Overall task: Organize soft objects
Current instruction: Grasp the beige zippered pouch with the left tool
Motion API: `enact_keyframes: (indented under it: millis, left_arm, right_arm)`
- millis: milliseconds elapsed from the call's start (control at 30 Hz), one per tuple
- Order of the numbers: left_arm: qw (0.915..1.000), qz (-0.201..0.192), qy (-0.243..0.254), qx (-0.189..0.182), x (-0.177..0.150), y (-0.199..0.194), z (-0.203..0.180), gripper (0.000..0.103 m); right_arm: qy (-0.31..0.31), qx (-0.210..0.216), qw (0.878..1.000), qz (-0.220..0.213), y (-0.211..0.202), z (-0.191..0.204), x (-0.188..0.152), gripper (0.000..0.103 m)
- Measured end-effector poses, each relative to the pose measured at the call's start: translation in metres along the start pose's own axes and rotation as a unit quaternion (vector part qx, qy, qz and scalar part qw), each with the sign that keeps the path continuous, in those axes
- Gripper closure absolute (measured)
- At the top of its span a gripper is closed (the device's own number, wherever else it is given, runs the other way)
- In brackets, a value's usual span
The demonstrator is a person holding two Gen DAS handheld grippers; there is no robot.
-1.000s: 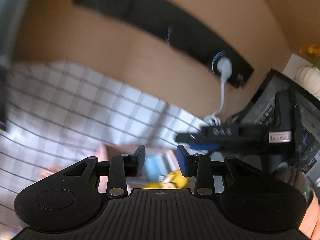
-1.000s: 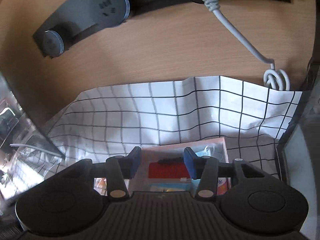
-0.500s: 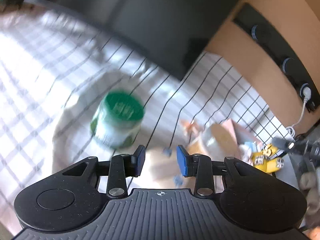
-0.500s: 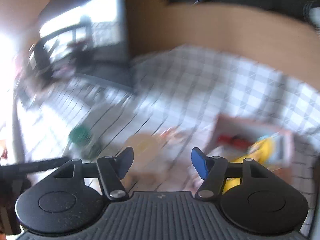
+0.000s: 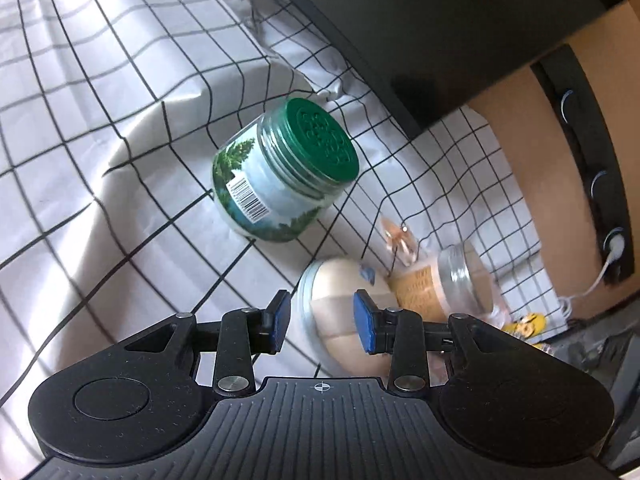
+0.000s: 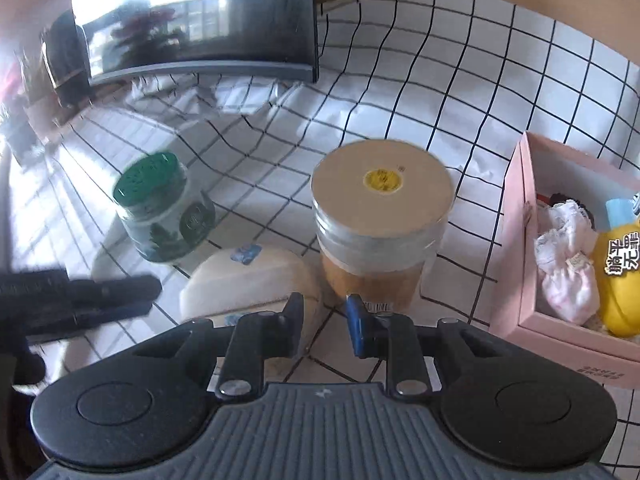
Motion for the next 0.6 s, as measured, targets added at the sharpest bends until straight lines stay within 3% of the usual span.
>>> enact_keyframes:
  millis: [200, 300, 500, 600]
  left_arm:
    - [0.9993, 0.036, -0.002, -0.011, 0.005, 0.025, 0.007, 0.065]
    - [0.999, 0.036, -0.009, -0.025, 0.006, 0.034, 0.008, 0.059]
    - [0.9951, 0.052, -0.059, -0.06, 0.006, 0.047, 0.016, 0.053]
    - [0.9939, 0.064, -0.058, -0.069, 0.006, 0.043, 0.012, 0.053]
  right_arm:
    - [-0.005, 0.003, 1.0, 0.009, 0.007, 0.0, -0.003, 0.08]
    - [-0.007, 0.0, 1.0, 0.017, 0.01, -0.003, -0.008, 0.081]
    - [-0.009, 0.016, 0.999, 0.035, 0.014, -0.005, -0.011, 0.086]
    - [-0.016, 0.029, 0.998, 0.046, 0.016, -0.004, -0.013, 0.086]
Point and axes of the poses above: each gripper's, at about its wrist camera, not at the fingertips, and y roughly the way its jaws point, z to its left, x to its top, the point moved 2 cm from there along y, roughly the way its jaws point, and after that the axes turned 15 degrees about y, right-handed, at the moved point
